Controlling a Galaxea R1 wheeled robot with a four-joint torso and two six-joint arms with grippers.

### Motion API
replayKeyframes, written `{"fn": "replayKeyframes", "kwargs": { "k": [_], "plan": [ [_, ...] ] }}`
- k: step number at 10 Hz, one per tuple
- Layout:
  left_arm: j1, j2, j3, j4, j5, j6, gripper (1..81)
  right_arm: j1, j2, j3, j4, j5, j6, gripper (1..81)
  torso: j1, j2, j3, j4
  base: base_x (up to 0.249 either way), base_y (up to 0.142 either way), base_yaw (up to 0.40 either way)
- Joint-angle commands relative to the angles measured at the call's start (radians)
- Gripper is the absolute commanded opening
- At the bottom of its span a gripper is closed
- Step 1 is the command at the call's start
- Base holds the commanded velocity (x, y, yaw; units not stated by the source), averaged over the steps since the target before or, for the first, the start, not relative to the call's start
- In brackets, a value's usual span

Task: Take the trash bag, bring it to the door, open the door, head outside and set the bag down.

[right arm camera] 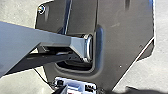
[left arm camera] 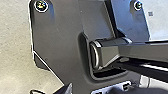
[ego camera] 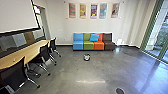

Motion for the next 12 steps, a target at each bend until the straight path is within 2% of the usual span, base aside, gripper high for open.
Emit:
{"fn": "replayKeyframes", "kwargs": {
  "k": [1, 5, 12],
  "plan": [
    [-0.039, 0.003, 0.007, -0.006, 0.062, 0.001, 81.1, 0.032, 0.005, 0.005, -0.024, -0.054, -0.01, 81.1, 0.0, 0.0, 0.0, 0.0, 0.0, 0.0, 0.0],
    [-0.037, 0.003, 0.007, -0.003, 0.062, 0.001, 81.1, 0.026, 0.003, 0.005, -0.018, -0.046, -0.009, 81.1, 0.0, 0.0, 0.0, 0.0, 0.04, 0.0, 0.0],
    [-0.039, 0.003, 0.008, 0.008, 0.062, 0.001, 81.1, 0.025, 0.008, 0.005, -0.018, -0.06, -0.009, 81.1, -0.002, 0.0, 0.0, 0.0, 0.117, 0.0, 0.0]
  ]
}}
